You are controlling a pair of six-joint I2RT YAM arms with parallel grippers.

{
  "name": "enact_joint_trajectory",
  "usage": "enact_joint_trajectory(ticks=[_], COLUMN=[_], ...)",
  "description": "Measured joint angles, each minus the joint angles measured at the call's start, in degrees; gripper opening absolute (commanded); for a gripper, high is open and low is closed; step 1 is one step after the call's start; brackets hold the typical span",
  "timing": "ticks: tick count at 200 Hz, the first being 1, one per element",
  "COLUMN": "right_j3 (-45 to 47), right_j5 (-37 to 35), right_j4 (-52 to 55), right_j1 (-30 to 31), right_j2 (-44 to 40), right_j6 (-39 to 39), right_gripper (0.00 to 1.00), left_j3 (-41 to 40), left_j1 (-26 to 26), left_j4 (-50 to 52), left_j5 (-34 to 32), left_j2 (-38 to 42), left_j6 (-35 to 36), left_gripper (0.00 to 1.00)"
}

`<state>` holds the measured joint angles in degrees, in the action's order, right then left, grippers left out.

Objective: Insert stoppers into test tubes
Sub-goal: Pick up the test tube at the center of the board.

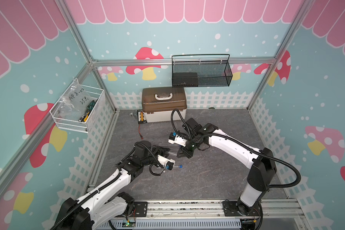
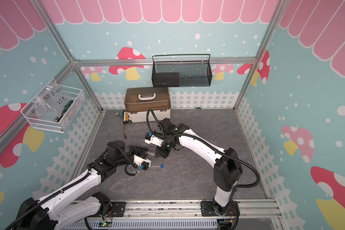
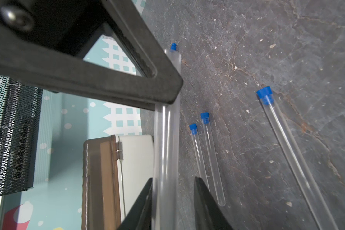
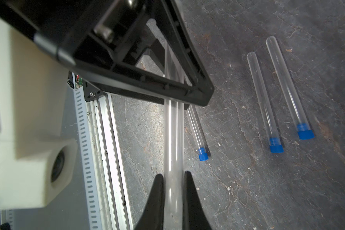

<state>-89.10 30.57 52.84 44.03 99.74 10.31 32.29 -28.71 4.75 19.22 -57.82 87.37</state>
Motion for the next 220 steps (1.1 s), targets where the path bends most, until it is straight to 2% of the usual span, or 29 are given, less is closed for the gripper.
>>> enact_joint_trajectory(ticks=[74,121,169,197,220], right_j3=[-1.62,-2.82,-7.04,-6.86,-1.18], right_j5=[0.46,0.24,1.62,1.70,-1.27], right_j4=[2.21,3.45,2.25,0.59,-4.20], right_j1=[-0.04,-0.04,-0.11,-0.98,-4.68], right_j2=[1.01,1.70,1.77,-0.02,-5.70], right_j6=[-1.14,-1.92,-3.76,-5.25,-7.50], right_gripper=[0.06,0.22,0.46,0.47,0.46], left_j3=[0.00,0.00,0.00,0.00,0.00], left_j1=[-1.14,-1.51,-1.97,-2.10,-2.12], left_j4=[-1.64,-1.66,0.70,1.18,1.22], left_j5=[-1.92,-2.36,-2.69,-2.99,-3.76], left_j2=[-0.02,0.00,0.02,0.15,0.26], left_j6=[1.97,2.27,2.36,-0.72,-8.92], left_gripper=[0.12,0.01,0.00,0.00,0.00])
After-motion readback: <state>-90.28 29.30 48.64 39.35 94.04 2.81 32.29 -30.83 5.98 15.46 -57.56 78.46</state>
